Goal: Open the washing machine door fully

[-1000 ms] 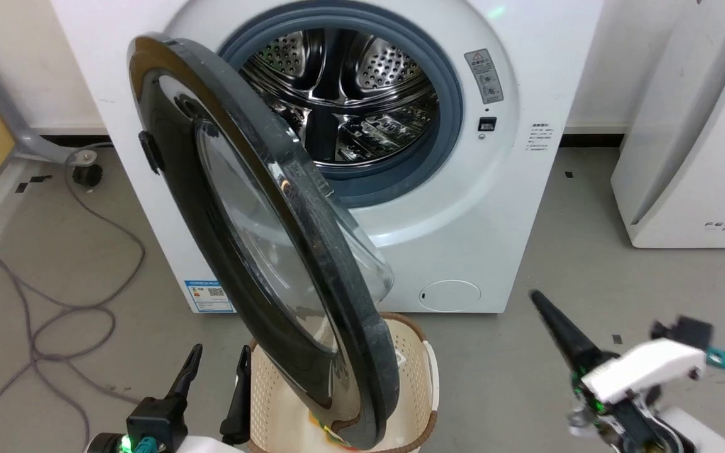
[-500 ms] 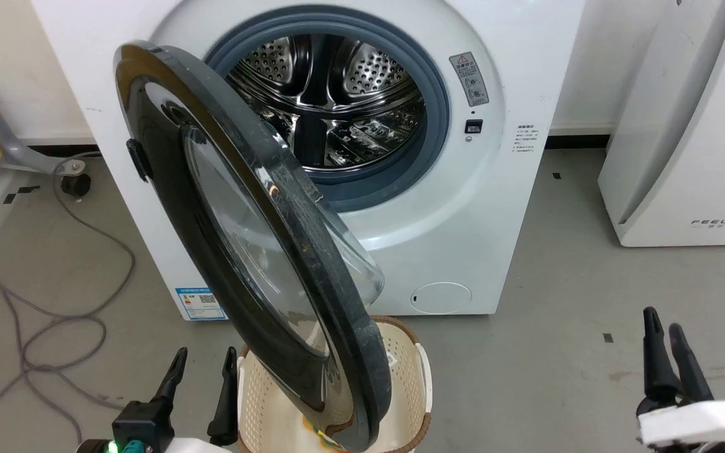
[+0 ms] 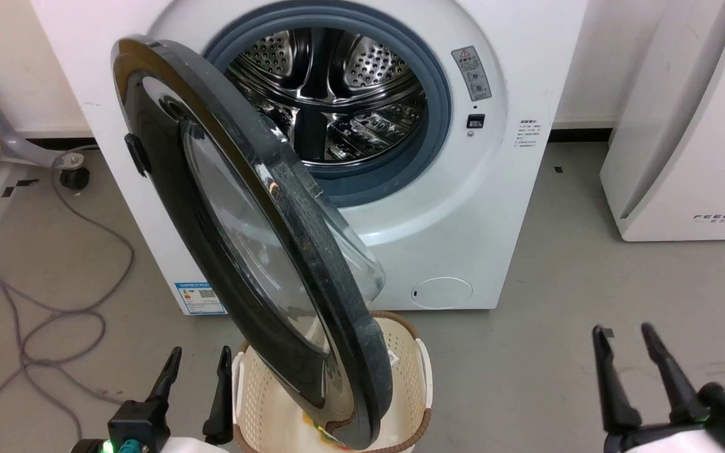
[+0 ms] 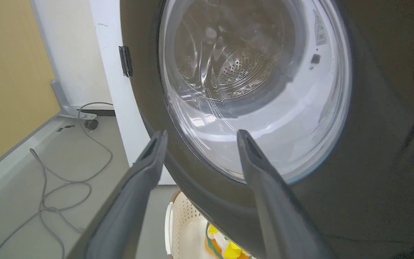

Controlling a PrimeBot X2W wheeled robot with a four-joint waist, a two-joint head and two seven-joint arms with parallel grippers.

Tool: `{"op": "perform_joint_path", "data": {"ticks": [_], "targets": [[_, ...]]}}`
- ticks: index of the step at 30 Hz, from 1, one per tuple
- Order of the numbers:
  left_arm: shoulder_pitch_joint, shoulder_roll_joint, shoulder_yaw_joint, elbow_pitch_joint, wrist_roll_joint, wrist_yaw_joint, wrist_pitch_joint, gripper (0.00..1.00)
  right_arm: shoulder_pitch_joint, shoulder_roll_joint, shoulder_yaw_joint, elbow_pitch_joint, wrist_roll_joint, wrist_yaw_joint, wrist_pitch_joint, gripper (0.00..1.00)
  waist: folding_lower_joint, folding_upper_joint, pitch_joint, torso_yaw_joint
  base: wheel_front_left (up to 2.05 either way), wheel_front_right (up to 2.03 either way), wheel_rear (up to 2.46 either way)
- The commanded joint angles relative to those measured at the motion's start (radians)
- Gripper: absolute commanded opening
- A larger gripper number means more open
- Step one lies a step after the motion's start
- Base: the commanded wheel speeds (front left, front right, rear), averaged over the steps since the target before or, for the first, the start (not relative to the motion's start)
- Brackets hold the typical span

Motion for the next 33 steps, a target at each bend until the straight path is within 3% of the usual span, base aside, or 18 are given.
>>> {"op": "perform_joint_path", "data": {"ticks": [1,14,15,16,25,33], "targets": [[0.006,0.005,0.000,-0.003,-0.002,0.004,-0.004,1.00,0.028,0.006,0.010,-0.006,-0.030,0.001,0.009,1.00,0.0000,0.0000,0.001,0.000,0.00,0.00,0.00],[0.009,0.021,-0.016,-0.002,0.003,0.012,0.002,1.00,0.040,0.006,0.022,0.023,-0.146,0.001,0.036,1.00,0.0000,0.0000,0.000,-0.012,0.00,0.00,0.00],[0.008,0.023,-0.018,-0.002,0.005,0.013,0.002,0.79,0.039,0.006,0.021,0.024,-0.145,0.001,0.036,1.00,0.0000,0.0000,0.000,-0.012,0.00,0.00,0.00],[0.008,0.023,-0.019,-0.003,0.003,0.013,0.001,0.00,0.037,0.006,0.021,0.025,-0.146,0.001,0.035,1.00,0.0000,0.0000,0.000,-0.011,0.00,0.00,0.00],[0.004,0.028,-0.021,-0.024,-0.003,0.021,0.000,0.00,0.024,0.006,0.023,0.030,-0.165,0.001,0.039,1.00,0.0000,0.0000,0.006,-0.010,0.00,0.00,0.00],[-0.015,0.037,-0.008,-0.124,0.005,0.046,-0.007,0.00,0.018,0.006,0.028,0.041,-0.163,0.001,0.039,1.00,0.0000,0.0000,0.005,-0.014,0.00,0.00,0.00]]}}
